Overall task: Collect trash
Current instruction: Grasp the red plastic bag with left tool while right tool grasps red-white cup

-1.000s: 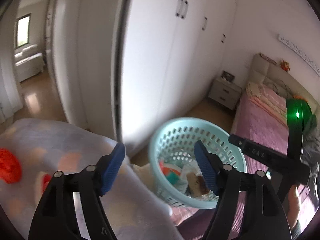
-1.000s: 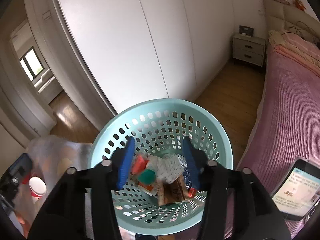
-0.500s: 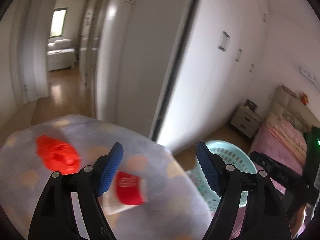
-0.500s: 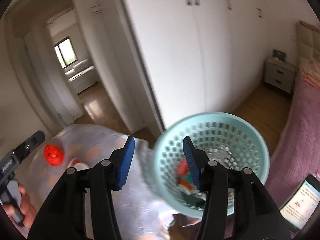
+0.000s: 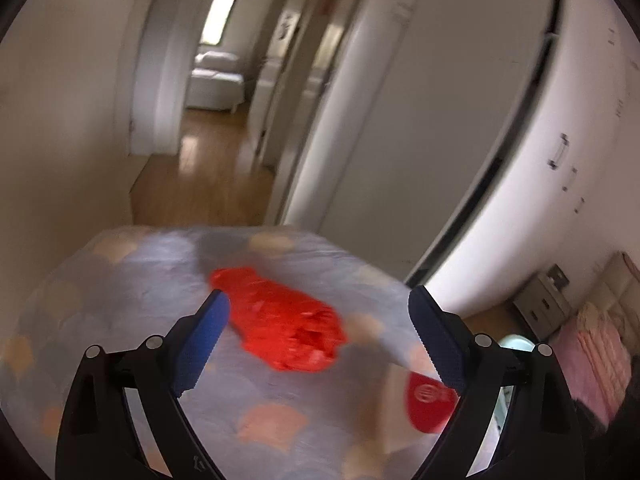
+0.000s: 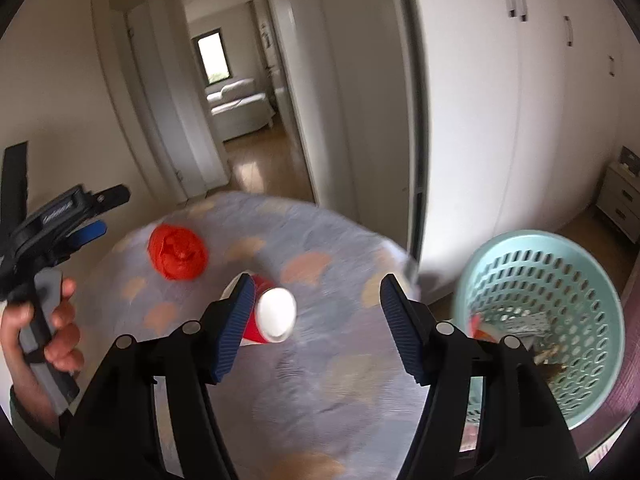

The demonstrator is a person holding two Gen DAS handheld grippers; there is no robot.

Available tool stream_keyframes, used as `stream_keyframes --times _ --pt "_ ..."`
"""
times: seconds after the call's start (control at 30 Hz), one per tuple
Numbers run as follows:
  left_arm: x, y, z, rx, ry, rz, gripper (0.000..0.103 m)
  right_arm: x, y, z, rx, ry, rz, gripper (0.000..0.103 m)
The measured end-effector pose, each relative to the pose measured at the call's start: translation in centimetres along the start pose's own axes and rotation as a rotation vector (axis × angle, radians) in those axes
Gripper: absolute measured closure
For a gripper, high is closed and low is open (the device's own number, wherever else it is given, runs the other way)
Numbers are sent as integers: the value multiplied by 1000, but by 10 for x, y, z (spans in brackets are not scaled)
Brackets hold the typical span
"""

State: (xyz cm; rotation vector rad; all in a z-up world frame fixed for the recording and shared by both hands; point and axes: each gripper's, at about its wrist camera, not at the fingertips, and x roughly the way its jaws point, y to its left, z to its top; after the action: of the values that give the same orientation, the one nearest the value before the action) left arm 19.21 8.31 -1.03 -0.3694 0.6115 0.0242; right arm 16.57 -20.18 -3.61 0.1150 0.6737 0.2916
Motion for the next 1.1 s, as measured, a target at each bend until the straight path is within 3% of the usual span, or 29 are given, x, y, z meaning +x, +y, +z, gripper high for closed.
stream_keyframes --times 0.17,0.43,0.6,0.87,1.0,1.1 --pt "27 23 0 -55 47 20 15 26 10 -6 -4 36 31 41" --pt "71 18 -18 -60 147 34 15 49 16 -13 -27 87 42 41" --pt "82 18 -24 -54 184 19 27 58 18 -16 -28 109 51 41" --pt "75 14 -27 -10 157 21 47 73 23 -17 -26 147 67 38" --pt "76 16 -26 -19 142 13 54 80 26 -19 -23 171 73 38" --pt "73 15 -27 -15 135 7 56 93 25 -21 -1 214 95 32"
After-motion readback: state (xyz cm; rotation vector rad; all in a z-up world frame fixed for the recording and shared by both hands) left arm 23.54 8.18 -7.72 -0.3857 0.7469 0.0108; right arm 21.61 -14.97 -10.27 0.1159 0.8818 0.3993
